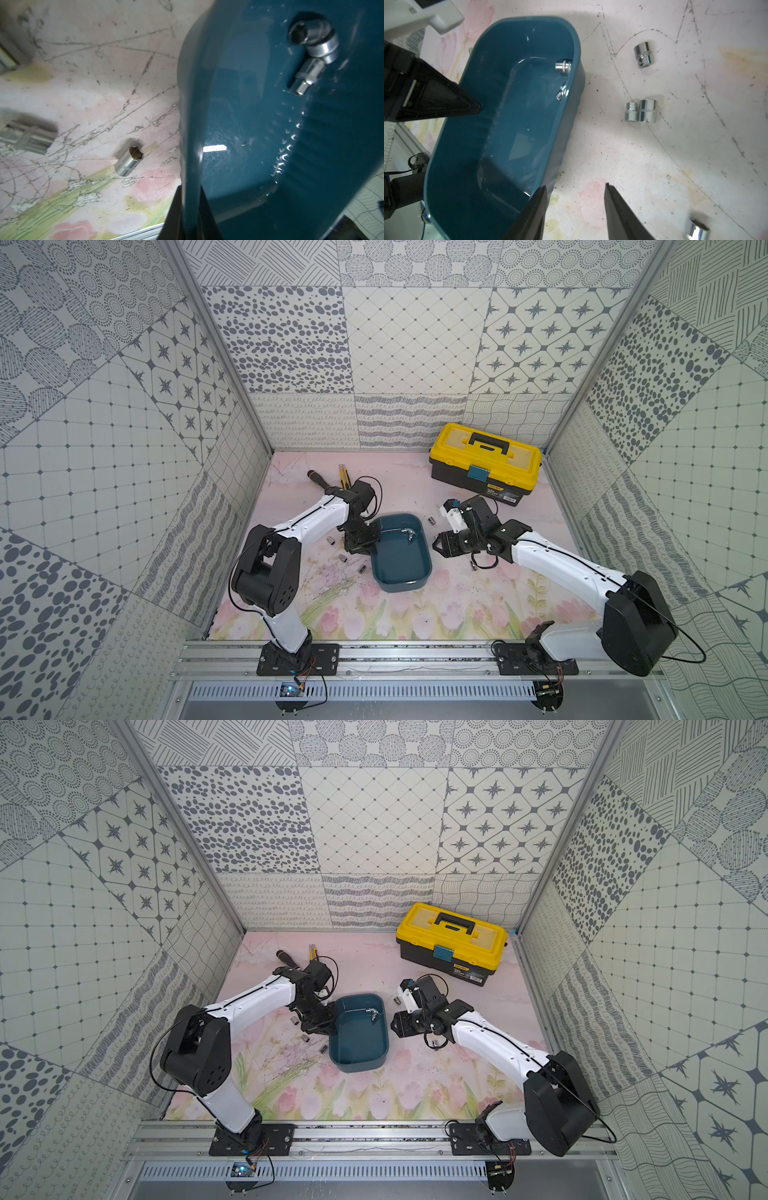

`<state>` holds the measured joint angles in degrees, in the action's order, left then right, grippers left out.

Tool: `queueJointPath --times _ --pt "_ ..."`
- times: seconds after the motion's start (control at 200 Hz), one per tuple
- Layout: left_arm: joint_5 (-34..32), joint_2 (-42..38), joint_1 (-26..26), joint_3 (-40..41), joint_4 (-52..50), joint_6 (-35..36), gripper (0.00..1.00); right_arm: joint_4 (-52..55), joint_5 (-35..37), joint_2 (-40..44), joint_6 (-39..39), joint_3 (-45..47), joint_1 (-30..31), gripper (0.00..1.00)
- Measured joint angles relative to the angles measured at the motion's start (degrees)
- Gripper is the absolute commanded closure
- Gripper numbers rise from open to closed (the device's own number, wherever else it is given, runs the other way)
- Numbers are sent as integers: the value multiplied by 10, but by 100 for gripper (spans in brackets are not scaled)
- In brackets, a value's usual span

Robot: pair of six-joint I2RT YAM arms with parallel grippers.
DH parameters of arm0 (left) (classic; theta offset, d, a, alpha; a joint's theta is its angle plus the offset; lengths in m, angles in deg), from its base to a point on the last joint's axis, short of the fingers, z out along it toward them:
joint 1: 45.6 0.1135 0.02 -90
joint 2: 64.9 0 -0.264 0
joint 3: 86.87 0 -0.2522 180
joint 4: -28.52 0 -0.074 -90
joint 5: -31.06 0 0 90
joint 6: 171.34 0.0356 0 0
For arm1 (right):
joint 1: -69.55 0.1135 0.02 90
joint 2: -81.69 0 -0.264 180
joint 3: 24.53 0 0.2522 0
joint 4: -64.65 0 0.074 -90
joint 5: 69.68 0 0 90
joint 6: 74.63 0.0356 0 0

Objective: Take out the socket from the storage box
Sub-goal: Adjust the storage box at the center of the board, then pick up the socket head from the storage box.

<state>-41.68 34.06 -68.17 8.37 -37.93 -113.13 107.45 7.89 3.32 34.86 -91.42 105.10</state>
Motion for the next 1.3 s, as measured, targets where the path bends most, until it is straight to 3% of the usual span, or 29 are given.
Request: queueJointPath --times 0.205,0.57,0.855,1.296 --pt "-36 -27 -18 59 45 2 95 -13 25 -45 -10 -50 43 50" --pt "-57 -49 -26 104 115 -11 77 -40 81 -163 -23 -117 118 49" --pt "-58 -64 -26 131 160 -39 67 -45 137 -238 6 -162 138 48" --pt "-54 -94 -27 167 212 -73 66 -52 199 -312 16 -205 143 45"
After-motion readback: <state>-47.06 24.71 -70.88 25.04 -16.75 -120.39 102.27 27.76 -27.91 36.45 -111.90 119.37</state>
